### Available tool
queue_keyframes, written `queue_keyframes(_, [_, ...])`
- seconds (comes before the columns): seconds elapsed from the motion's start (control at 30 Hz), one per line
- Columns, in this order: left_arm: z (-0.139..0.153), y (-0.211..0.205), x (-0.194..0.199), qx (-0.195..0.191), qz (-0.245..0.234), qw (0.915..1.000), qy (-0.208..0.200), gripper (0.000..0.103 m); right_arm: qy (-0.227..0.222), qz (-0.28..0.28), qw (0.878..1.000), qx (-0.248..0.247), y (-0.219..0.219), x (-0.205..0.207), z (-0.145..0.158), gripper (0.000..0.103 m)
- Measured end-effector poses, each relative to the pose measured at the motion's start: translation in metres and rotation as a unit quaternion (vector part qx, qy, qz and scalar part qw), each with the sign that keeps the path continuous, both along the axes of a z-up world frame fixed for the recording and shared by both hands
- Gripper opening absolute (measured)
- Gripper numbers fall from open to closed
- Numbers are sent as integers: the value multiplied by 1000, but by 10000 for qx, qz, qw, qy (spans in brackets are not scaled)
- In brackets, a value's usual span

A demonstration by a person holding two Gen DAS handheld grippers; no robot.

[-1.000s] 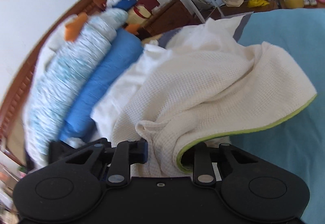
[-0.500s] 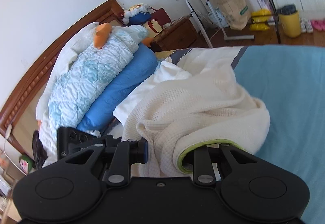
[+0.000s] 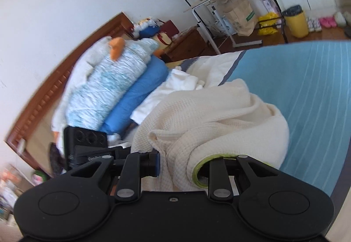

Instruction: Fold clothes

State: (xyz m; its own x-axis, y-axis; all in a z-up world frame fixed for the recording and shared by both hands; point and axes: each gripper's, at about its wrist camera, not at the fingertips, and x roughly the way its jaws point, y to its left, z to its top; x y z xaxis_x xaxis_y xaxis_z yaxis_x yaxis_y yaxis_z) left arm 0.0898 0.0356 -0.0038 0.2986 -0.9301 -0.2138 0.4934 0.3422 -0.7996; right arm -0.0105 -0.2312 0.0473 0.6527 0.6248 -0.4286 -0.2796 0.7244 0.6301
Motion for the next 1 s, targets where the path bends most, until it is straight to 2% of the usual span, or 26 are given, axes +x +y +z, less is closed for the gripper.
queue_keyframes(0.13, [11, -17, -24, 163, 105, 9997, 161, 24, -9, -270, 9994, 237, -16, -19, -4, 28])
queue_keyframes(0.2, [29, -27, -33, 146, 39, 9998, 126, 24, -57, -422, 9983, 403, -27, -30, 6, 28])
queue_keyframes(0.33, [72, -58, -40, 311, -191, 9989, -287, 23, -476, -525, 9968, 381, -51, -49, 40, 28])
queue_keyframes(0.43, [97, -101, -25, 793, -205, 9944, -663, 22, -730, -907, 9931, -157, -73, -41, 59, 28])
queue_keyframes(0.5, [103, -134, -5, 1217, 327, 9898, -661, 22, -787, -1362, 9849, -721, -89, -10, 59, 30])
queue_keyframes(0.53, [105, -150, 4, 1457, 597, 9850, -703, 22, -720, -1746, 9761, -1079, -99, 10, 56, 37])
queue_keyframes(0.57, [103, -166, 11, 1771, 844, 9768, -861, 22, -559, -2089, 9677, -1298, -108, 26, 48, 43])
queue_keyframes(0.63, [93, -190, 21, 2435, 1097, 9560, -1218, 26, -197, -2516, 9571, -1427, -126, 47, 29, 44])
queue_keyframes(0.7, [81, -197, 23, 2839, 1152, 9429, -1308, 28, 167, -2933, 9432, -1552, -144, 69, 9, 44])
queue_keyframes(0.73, [74, -191, 20, 2819, 1169, 9442, -1238, 30, 319, -3035, 9424, -1366, -152, 71, -2, 44])
queue_keyframes(0.8, [60, -167, 11, 2584, 1136, 9543, -984, 45, 421, -3106, 9462, -811, -160, 60, -31, 46])
queue_keyframes(0.83, [52, -157, 8, 2517, 1127, 9575, -842, 45, 450, -3254, 9421, -678, -161, 53, -48, 52])
queue_keyframes(0.87, [44, -148, 7, 2526, 1107, 9586, -708, 45, 479, -3402, 9376, -545, -162, 47, -64, 54])
queue_keyframes(0.93, [30, -135, 3, 2670, 1055, 9560, -610, 45, 908, -3585, 9285, -335, -163, 40, -88, 56])
queue_keyframes(1.0, [19, -126, -6, 2802, 1066, 9513, -720, 45, 923, -3441, 9339, -314, -163, 39, -89, 56])
